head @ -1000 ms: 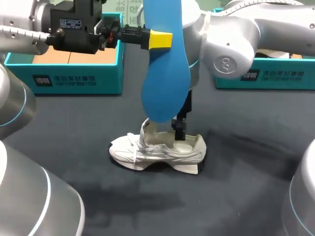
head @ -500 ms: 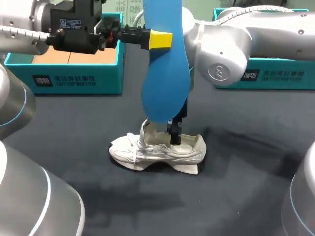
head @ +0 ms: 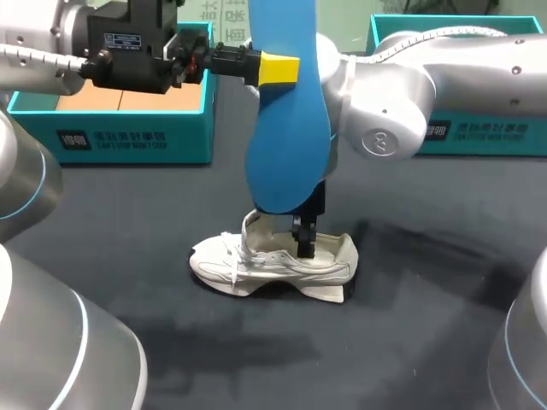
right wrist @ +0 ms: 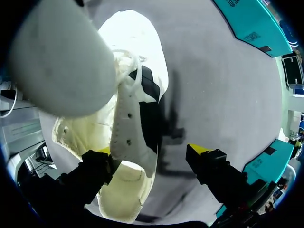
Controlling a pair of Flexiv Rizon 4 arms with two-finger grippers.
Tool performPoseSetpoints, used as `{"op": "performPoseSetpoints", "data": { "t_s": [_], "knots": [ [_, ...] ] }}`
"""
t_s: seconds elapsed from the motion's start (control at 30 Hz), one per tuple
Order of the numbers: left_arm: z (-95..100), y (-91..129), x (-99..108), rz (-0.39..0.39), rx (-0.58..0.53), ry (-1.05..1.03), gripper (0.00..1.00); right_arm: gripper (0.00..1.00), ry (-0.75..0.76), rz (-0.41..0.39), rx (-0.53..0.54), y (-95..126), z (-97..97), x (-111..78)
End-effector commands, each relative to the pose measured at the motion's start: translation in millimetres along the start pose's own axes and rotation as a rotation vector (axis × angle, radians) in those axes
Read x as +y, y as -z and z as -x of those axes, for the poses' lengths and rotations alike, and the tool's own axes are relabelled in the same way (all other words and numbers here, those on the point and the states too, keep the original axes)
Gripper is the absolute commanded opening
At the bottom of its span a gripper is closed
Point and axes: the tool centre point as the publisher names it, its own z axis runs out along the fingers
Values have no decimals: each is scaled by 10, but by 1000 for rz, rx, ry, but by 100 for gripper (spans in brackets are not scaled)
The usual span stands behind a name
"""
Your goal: Take the shoe out of the shoebox, open the shoe tongue, remove and reinsert the insole, then place the shoe into the shoebox
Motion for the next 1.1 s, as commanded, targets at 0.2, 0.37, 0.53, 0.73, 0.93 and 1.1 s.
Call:
{"op": "performPoseSetpoints", "data": {
  "t_s": [0.2, 0.37, 0.53, 0.73, 0.93, 1.1],
  "knots": [
    [3, -11, 5, 1, 0, 0, 0, 44, -1, -4, 6, -80, -14, 10],
    [3, -11, 5, 1, 0, 0, 0, 2, -11, -2, 9, -88, -18, -4],
    [3, -11, 5, 1, 0, 0, 0, 0, -11, -4, 2, -41, -6, -3],
    [3, -11, 5, 1, 0, 0, 0, 0, -8, -9, -5, 31, -8, 6],
    [3, -11, 5, 1, 0, 0, 0, 0, -26, -9, 6, 173, -39, -4],
    [3, -11, 5, 1, 0, 0, 0, 0, -92, -12, 37, 332, -97, -30]
  ]
}}
